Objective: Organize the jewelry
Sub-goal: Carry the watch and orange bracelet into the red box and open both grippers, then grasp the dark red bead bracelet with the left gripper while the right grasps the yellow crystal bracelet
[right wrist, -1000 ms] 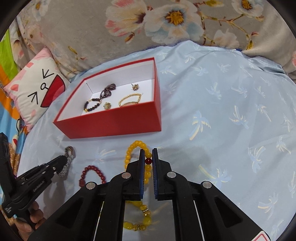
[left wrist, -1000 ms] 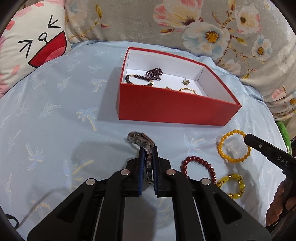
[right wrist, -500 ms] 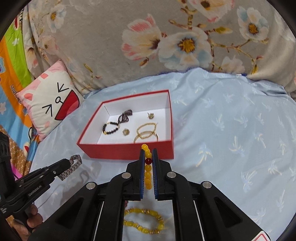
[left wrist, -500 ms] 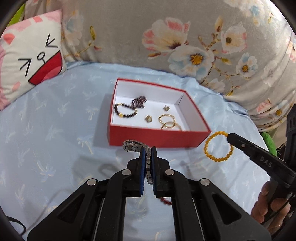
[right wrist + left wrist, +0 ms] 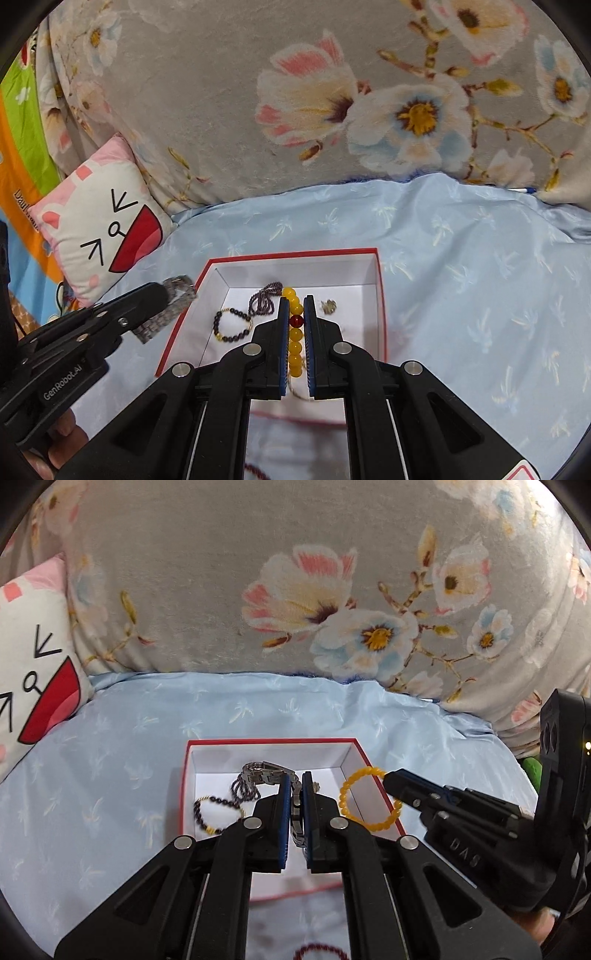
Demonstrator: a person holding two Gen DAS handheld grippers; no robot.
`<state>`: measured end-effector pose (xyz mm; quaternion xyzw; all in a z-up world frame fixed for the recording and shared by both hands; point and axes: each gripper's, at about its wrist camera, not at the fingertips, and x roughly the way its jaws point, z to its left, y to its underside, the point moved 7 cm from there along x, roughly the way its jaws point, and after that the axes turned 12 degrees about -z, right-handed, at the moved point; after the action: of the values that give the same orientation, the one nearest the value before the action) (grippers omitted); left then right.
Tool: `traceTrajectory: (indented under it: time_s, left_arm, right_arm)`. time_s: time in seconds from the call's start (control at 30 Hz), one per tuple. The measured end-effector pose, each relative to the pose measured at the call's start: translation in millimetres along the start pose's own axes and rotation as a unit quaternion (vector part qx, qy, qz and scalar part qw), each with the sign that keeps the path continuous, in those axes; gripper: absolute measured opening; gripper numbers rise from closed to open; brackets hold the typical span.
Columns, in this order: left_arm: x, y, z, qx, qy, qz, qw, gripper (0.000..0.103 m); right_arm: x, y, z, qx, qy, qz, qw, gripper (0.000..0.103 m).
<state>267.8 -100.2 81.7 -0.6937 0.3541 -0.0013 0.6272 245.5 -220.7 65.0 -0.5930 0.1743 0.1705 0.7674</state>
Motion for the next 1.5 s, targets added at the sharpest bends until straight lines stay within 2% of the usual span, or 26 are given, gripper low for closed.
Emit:
traceTrajectory:
  time_s: [0.2,0.33,0.7,0.83,0.93,1.0,1.33,1.5]
  left_arm:
    - [57,10,9,-0.004,-0.005,0.037,0.9993,0.006]
    - [80,21,15,-0.003,-0.014,0.054,0.9985,0.006]
    - [106,45,27,-0.008,-0.036,0.086,0.9956,0.006]
    - [102,40,30,-0.015,-0.035,0.07,0.9968,0.006]
    - [94,31,33,-0.013,-0.041,0.058,0.9974,0.015]
    - [88,25,35,-0.014,-0.045,0.051,0.9976,0.021]
    - [47,20,38,0.02,-0.091,0.016,0.9955,0.021]
    - [20,31,38,0.021,-0.094,0.013,0.9953,0.021]
  right_arm:
    - [55,5,-7,0.014,-0.001,0.032,0.999,0.008]
    - [80,16,-14,0.019,0.003,0.054,0.998,0.008]
    - [100,33,-25,-0.005,0.032,0.069,0.997,0.009]
    - [92,27,-29,-0.004,0.045,0.048,0.998,0.027]
    - [81,21,-32,0.003,0.045,0.032,0.998,0.034]
    - [73,17,-33,0.004,0.046,0.022,0.999,0.034]
    - [15,13,-26,0.0,0.032,-0.016,0.999,0.037]
    - [-16,22,-22,-0.009,0.034,-0.024,0.999,0.037]
